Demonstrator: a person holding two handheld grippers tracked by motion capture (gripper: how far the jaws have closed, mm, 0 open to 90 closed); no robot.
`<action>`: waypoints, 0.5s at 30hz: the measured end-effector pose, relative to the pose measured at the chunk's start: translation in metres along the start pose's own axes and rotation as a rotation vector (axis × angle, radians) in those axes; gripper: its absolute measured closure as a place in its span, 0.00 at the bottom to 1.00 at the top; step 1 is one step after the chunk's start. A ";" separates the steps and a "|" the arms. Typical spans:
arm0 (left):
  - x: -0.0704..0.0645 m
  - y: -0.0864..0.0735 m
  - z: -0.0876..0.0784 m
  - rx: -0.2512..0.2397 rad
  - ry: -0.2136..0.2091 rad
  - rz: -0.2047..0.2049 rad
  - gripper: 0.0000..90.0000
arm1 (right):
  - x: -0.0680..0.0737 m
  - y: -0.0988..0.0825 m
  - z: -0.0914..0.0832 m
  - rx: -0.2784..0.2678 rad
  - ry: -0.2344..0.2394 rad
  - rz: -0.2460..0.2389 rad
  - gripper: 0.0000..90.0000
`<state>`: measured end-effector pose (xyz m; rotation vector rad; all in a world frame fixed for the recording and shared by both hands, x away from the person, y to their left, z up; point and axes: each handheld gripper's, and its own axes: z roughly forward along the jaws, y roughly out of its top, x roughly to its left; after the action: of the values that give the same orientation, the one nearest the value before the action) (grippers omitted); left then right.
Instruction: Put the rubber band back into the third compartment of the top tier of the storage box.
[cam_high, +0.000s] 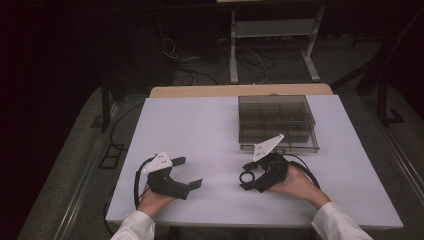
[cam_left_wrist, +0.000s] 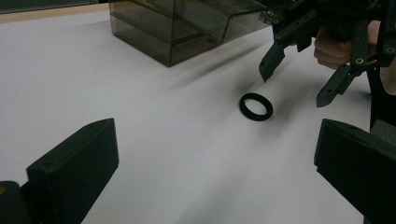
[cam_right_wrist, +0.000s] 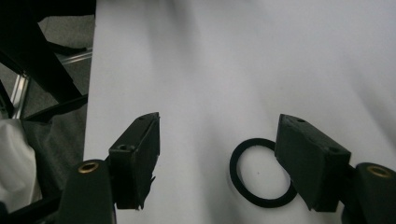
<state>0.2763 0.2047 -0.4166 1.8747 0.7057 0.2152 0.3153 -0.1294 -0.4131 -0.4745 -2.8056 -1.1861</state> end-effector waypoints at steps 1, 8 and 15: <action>0.000 0.000 0.000 0.000 0.000 0.000 0.00 | 0.000 -0.001 0.001 0.006 -0.001 -0.002 0.35; 0.000 0.000 0.000 0.000 -0.001 0.001 0.00 | -0.001 -0.005 0.005 0.026 -0.007 -0.006 0.43; 0.000 0.000 0.000 0.004 -0.001 0.002 0.00 | -0.003 -0.008 0.008 0.047 -0.021 -0.013 0.53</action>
<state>0.2764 0.2046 -0.4167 1.8795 0.7037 0.2141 0.3164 -0.1295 -0.4245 -0.4694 -2.8516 -1.1214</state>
